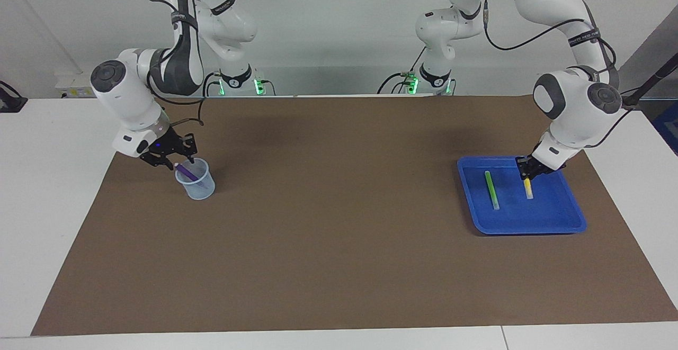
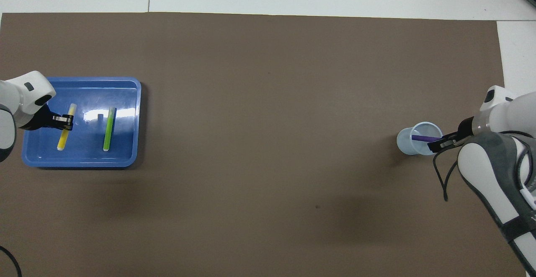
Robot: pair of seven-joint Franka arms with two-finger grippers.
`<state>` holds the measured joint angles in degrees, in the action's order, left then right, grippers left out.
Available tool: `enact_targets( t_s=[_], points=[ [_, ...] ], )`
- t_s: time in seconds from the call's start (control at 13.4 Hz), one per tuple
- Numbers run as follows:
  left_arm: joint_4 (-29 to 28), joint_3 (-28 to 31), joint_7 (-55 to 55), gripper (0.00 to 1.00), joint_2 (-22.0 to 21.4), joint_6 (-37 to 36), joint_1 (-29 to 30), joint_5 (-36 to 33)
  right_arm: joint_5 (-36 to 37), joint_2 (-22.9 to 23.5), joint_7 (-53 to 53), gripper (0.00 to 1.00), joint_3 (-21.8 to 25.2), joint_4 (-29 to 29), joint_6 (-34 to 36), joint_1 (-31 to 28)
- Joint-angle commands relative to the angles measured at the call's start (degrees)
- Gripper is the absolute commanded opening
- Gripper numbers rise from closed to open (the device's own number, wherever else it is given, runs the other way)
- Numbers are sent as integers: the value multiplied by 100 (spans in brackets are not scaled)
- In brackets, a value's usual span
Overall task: Right arm passes pens to left for tray arrangement
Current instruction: 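Place the yellow pen in the tray with the left gripper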
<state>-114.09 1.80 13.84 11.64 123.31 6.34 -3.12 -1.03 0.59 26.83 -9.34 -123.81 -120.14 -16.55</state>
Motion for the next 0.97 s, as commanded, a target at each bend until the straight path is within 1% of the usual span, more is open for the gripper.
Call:
enact_targets(
  t_s=[0.0, 0.07, 0.15, 0.45, 0.6, 0.67, 0.75, 0.82, 0.9],
  points=[
    [-385, -48, 5, 0, 48, 500, 69, -101, 103, 11, 50, 58, -94, -99, -167, -138],
    [-447, -48, -4, 0, 75, 571, 78, -101, 103, 11, 50, 52, -86, -99, -176, -138],
    [-491, -48, -4, 0, 92, 667, 86, -101, 103, 11, 50, 49, -86, -99, -176, -138],
    [-983, -39, -13, 0, 163, 1440, 95, -101, 103, 29, 50, 27, -86, -91, -176, -138],
    [-1010, -48, 14, 0, 180, 1521, 78, -110, 120, 38, 59, 12, -86, -64, -176, -138],
    [-1001, -48, 31, 0, 180, 1521, 69, -119, 164, 47, 59, 11, -86, -29, -176, -146],
    [-966, -48, 40, 13, 189, 1503, 60, -127, 182, 55, 68, 10, -86, -20, -176, -155],
    [-888, -57, 14, 36, 233, 1434, 77, -127, 182, 55, 68, 9, -94, -11, -176, -155],
    [-809, -65, -21, 56, 242, 1346, 95, -58, 182, 55, 68, 4, -86, -11, -167, -155]
  ],
)
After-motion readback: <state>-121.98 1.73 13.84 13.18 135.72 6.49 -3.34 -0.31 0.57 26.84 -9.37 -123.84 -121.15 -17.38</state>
